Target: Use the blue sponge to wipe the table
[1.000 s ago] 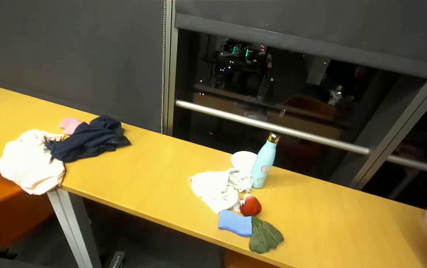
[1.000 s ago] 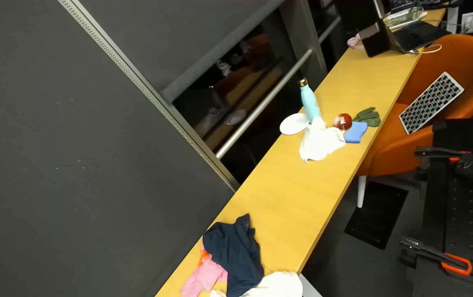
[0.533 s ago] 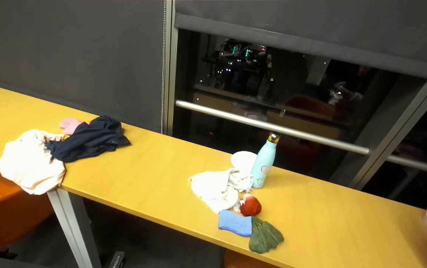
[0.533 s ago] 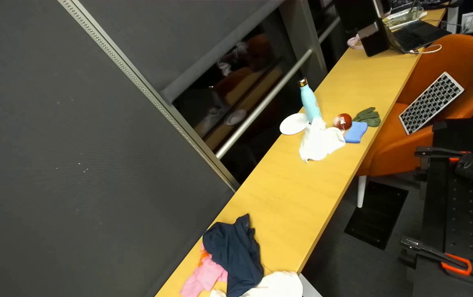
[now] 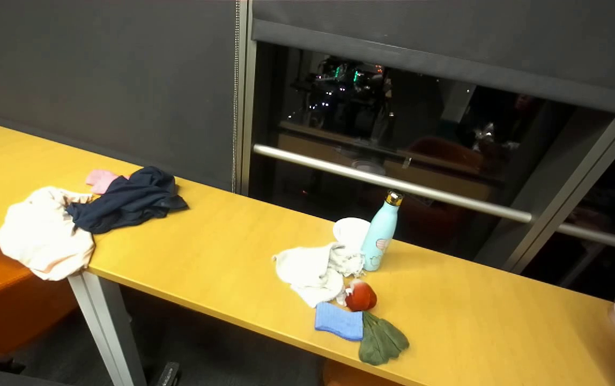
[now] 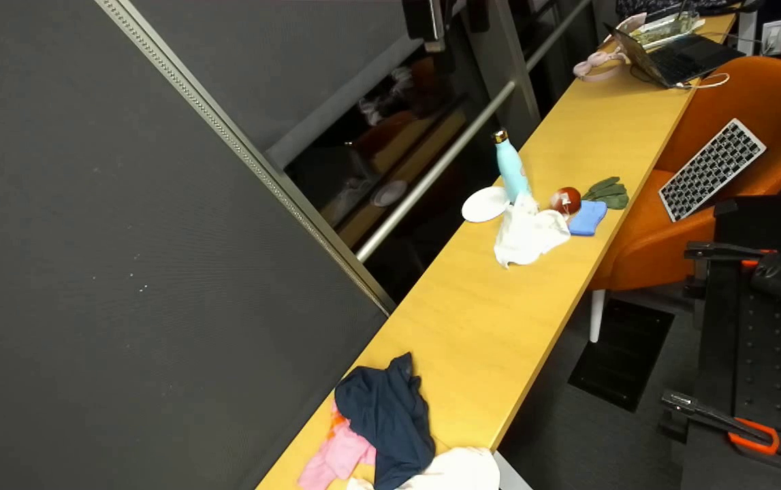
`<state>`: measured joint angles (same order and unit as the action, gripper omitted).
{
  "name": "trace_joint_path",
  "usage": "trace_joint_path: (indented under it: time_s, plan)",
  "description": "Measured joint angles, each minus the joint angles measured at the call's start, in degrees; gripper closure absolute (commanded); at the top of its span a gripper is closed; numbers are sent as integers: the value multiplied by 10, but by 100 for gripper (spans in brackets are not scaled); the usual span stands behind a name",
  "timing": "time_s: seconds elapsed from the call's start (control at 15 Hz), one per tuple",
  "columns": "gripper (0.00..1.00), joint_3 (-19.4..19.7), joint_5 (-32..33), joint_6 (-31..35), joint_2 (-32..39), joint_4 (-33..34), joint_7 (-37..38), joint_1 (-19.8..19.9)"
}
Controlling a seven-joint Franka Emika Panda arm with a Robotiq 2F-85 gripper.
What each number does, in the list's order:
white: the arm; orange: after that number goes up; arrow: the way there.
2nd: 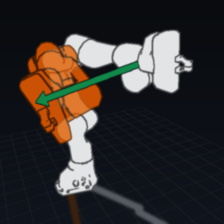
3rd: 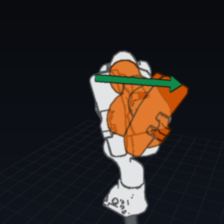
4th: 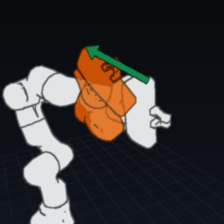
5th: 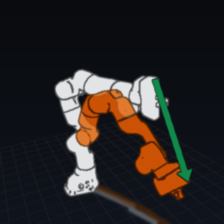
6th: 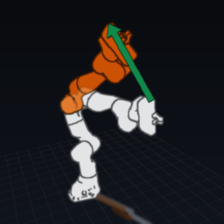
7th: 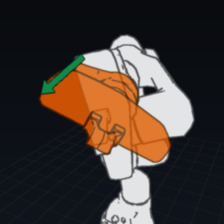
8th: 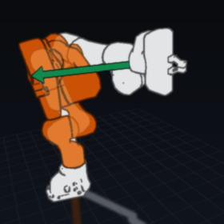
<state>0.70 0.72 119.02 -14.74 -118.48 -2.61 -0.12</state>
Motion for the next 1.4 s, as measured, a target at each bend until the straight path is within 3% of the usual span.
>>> trace_joint_path:
  time_s: [0.33, 0.73, 0.93, 1.07, 1.4]
  plan:
    - [0, 69, -18, 174, 117, -17, -41, 49]
    - [0, 109, -132, 267, 241, -49, -142, 129]
    - [0, 97, -214, 301, 322, -36, -200, 175]
    - [0, 68, -255, 322, 392, -6, -223, 209]
    - [0, 5, -267, 366, 574, 135, -207, 253]
